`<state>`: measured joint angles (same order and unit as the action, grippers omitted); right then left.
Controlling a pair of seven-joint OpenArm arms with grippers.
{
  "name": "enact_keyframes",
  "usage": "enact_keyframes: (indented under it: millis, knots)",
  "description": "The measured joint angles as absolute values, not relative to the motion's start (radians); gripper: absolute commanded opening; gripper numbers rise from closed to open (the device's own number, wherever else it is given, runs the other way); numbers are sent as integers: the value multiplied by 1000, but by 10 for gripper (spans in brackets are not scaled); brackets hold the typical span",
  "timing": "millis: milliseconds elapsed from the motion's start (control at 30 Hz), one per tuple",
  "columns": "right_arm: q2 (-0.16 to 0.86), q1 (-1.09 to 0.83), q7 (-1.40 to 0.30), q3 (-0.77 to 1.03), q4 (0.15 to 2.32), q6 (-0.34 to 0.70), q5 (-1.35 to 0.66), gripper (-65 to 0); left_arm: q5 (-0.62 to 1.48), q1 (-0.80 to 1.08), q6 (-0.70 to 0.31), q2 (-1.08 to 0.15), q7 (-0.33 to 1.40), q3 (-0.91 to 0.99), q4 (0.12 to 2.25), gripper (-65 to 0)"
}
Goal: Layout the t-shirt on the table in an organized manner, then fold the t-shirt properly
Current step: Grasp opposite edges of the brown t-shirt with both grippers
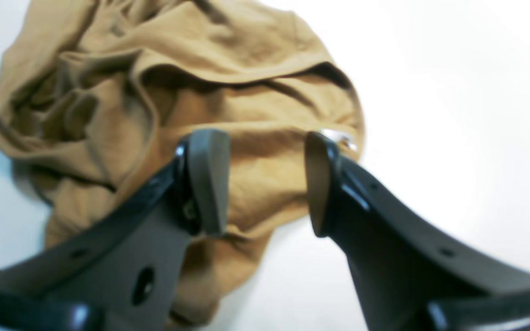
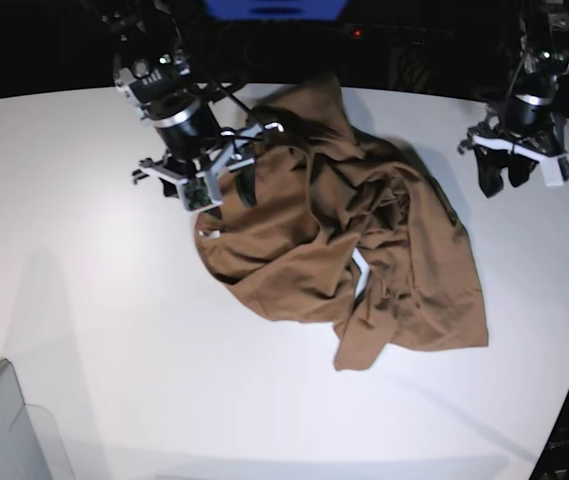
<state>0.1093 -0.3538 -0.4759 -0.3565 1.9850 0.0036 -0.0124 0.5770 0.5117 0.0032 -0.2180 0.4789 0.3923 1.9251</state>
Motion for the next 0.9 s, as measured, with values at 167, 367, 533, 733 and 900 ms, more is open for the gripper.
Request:
enact_keyframes:
  millis: [167,367,533,733,900]
  knots:
    - [99,-316,-496,-356,1958,4,-10,-370,583,339,0,-218,612,389,1824,-362]
    - [96,-227,-487,-358,1850,4,-9,-370,577,198,-2,-187,647,383,1734,-362]
    - [68,-101,-488,-360,1709,4,-14,-369,574,123,1,-199,641,384,1603,-362]
    - [17,44,-484,-358,1497,4,-13,-369,574,121,3,-199,643,384,1545,-362]
    - [-3,169,-487,-360,1299,4,-9,-369,573,125,1,-200,648,387,1579,-362]
